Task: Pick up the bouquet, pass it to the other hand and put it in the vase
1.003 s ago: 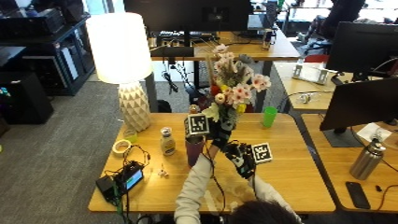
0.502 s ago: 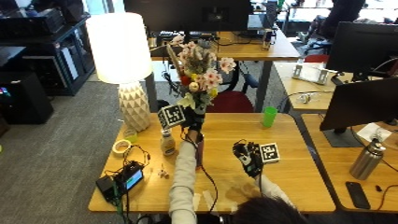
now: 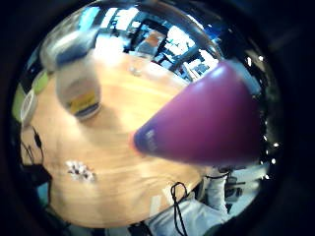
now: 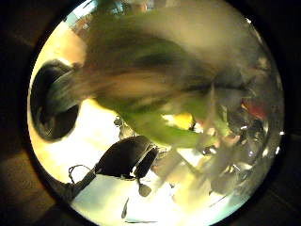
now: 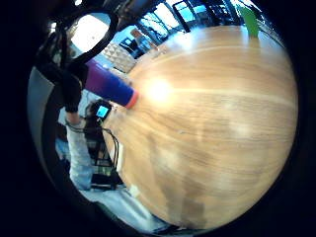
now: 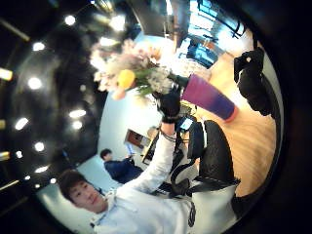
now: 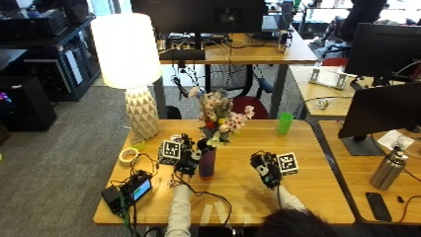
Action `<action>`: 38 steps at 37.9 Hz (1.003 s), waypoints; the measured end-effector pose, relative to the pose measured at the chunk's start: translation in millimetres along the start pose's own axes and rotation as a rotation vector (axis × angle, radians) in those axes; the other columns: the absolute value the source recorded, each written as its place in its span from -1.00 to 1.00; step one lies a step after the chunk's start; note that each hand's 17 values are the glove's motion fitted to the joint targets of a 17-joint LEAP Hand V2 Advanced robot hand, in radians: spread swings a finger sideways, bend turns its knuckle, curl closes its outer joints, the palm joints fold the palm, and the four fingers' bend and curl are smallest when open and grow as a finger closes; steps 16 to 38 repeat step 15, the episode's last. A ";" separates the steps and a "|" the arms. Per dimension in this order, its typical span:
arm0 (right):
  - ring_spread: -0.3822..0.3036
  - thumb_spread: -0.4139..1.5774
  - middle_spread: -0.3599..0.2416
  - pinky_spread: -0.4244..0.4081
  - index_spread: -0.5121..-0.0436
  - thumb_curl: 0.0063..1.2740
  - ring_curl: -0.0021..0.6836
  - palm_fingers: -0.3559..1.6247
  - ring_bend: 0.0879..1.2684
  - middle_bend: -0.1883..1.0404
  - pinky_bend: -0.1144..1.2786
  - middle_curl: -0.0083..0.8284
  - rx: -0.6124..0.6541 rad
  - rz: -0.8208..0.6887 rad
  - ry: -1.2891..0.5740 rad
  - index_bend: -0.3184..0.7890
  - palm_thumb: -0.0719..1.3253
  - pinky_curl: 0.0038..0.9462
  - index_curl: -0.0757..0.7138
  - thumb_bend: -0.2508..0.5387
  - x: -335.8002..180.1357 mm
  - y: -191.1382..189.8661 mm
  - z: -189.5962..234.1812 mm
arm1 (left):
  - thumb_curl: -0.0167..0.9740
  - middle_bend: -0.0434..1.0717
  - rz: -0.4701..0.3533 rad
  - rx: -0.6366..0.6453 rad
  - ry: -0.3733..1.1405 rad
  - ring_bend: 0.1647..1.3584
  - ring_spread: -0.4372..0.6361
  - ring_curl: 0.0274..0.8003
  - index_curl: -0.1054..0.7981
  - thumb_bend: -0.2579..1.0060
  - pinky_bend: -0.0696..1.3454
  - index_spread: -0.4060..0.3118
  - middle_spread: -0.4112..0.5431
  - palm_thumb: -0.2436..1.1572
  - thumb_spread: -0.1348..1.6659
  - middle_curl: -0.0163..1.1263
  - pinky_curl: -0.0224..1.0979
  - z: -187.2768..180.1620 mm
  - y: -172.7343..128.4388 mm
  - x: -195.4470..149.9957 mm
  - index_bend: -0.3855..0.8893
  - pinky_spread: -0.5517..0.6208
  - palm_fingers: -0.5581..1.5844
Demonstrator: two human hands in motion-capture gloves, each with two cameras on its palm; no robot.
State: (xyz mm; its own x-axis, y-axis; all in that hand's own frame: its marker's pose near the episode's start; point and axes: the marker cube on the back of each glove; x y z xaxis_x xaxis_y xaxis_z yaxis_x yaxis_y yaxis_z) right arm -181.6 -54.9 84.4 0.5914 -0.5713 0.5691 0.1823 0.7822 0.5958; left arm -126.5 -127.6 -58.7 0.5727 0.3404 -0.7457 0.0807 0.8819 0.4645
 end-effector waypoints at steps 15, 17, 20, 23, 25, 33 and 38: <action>-0.33 0.47 -0.03 -0.33 0.33 -0.25 0.28 0.38 -0.11 -0.06 -0.17 0.17 -0.161 0.138 -0.189 -0.31 0.26 -0.16 0.01 -0.41 23.9 1.9 7.4 | -0.12 -0.50 -0.113 -0.034 -0.049 -0.15 0.22 -0.21 -0.35 -0.67 -0.15 0.22 0.14 -0.41 -0.01 -0.38 -0.36 -0.2 66.2 60.0 -0.26 0.55 -0.55; -0.33 0.47 -0.03 -0.33 0.33 -0.25 0.28 0.38 -0.11 -0.06 -0.17 0.17 -0.161 0.138 -0.189 -0.31 0.26 -0.16 0.01 -0.41 23.9 1.9 7.4 | -0.12 -0.50 -0.113 -0.034 -0.049 -0.15 0.22 -0.21 -0.35 -0.67 -0.15 0.22 0.14 -0.41 -0.01 -0.38 -0.36 -0.2 66.2 60.0 -0.26 0.55 -0.55; -0.33 0.47 -0.03 -0.33 0.33 -0.25 0.28 0.38 -0.11 -0.06 -0.17 0.17 -0.161 0.138 -0.189 -0.31 0.26 -0.16 0.01 -0.41 23.9 1.9 7.4 | -0.12 -0.50 -0.113 -0.034 -0.049 -0.15 0.22 -0.21 -0.35 -0.67 -0.15 0.22 0.14 -0.41 -0.01 -0.38 -0.36 -0.2 66.2 60.0 -0.26 0.55 -0.55; -0.33 0.47 -0.03 -0.33 0.33 -0.25 0.28 0.38 -0.11 -0.06 -0.17 0.17 -0.161 0.138 -0.189 -0.31 0.26 -0.16 0.01 -0.41 23.9 1.9 7.4 | -0.12 -0.50 -0.113 -0.034 -0.049 -0.15 0.22 -0.21 -0.35 -0.67 -0.15 0.22 0.14 -0.41 -0.01 -0.38 -0.36 -0.2 66.2 60.0 -0.26 0.55 -0.55; -0.33 0.47 -0.03 -0.33 0.33 -0.25 0.28 0.38 -0.11 -0.06 -0.17 0.17 -0.161 0.138 -0.189 -0.31 0.26 -0.16 0.01 -0.41 23.9 1.9 7.4 | -0.12 -0.50 -0.113 -0.034 -0.049 -0.15 0.22 -0.21 -0.35 -0.67 -0.15 0.22 0.14 -0.41 -0.01 -0.38 -0.36 -0.2 66.2 60.0 -0.26 0.55 -0.55; -0.33 0.47 -0.03 -0.33 0.33 -0.25 0.28 0.38 -0.11 -0.06 -0.17 0.17 -0.161 0.138 -0.189 -0.31 0.26 -0.16 0.01 -0.41 23.9 1.9 7.4 | -0.12 -0.50 -0.113 -0.034 -0.049 -0.15 0.22 -0.21 -0.35 -0.67 -0.15 0.22 0.14 -0.41 -0.01 -0.38 -0.36 -0.2 66.2 60.0 -0.26 0.55 -0.55; -0.33 0.47 -0.03 -0.33 0.33 -0.25 0.28 0.38 -0.11 -0.06 -0.17 0.17 -0.161 0.138 -0.189 -0.31 0.26 -0.16 0.01 -0.41 23.9 1.9 7.4 | -0.12 -0.50 -0.113 -0.034 -0.049 -0.15 0.22 -0.21 -0.35 -0.67 -0.15 0.22 0.14 -0.41 -0.01 -0.38 -0.36 -0.2 66.2 60.0 -0.26 0.55 -0.55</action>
